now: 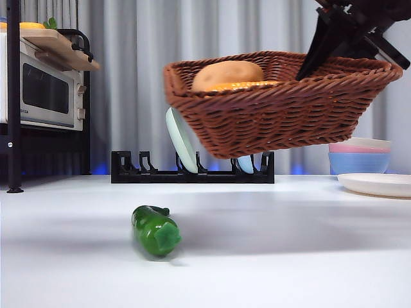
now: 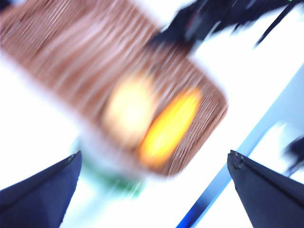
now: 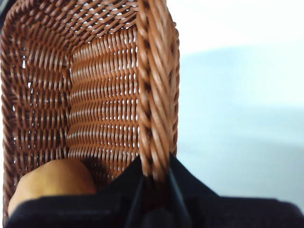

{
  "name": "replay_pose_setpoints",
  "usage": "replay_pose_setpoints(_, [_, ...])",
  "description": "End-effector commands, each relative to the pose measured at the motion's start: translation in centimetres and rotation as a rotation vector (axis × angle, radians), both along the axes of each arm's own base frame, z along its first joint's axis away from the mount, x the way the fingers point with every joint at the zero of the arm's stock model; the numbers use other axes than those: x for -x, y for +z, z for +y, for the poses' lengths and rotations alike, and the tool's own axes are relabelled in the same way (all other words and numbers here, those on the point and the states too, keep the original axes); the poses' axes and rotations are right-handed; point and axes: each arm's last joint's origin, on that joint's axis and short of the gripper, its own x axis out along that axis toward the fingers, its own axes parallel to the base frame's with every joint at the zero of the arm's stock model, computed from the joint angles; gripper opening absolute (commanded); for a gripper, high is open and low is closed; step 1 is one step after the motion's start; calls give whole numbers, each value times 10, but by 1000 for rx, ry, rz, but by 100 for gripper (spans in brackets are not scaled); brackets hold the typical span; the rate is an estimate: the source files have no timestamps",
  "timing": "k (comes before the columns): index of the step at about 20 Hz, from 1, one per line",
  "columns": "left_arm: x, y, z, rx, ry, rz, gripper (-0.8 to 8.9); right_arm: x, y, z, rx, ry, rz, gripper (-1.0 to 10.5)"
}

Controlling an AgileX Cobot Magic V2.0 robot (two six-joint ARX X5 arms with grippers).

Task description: Pick up the basket,pick up the corn from the table,pick up the potato from the table,pick up the cucumber from the table,put all items into the basket

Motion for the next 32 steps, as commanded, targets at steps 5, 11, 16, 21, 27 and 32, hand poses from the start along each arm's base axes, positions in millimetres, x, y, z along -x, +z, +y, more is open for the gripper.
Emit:
replay_pose_setpoints(5, [6,-70,-6,-236,141,174,561,-13,5,-33,-35,-129,-54,-15])
replay_pose_setpoints(11, [-32,-168,-27,-80,201,306,561,-16,5,-55,-32,-209,-54,-15])
replay_pose_setpoints(16, [-86,-213,-30,-54,292,408,561,-16,5,-56,-32,-211,-54,-15])
replay_pose_setpoints(21, [-101,-245,-31,-120,316,475,478,-16,5,-56,-31,-211,-54,-16])
replay_pose_setpoints(27, [-99,-247,-31,-190,236,439,-8,-16,5,-56,-32,-211,-53,-16])
replay_pose_setpoints(32, [-90,-224,-27,-195,117,425,-8,-16,5,-56,-32,-211,-53,-16])
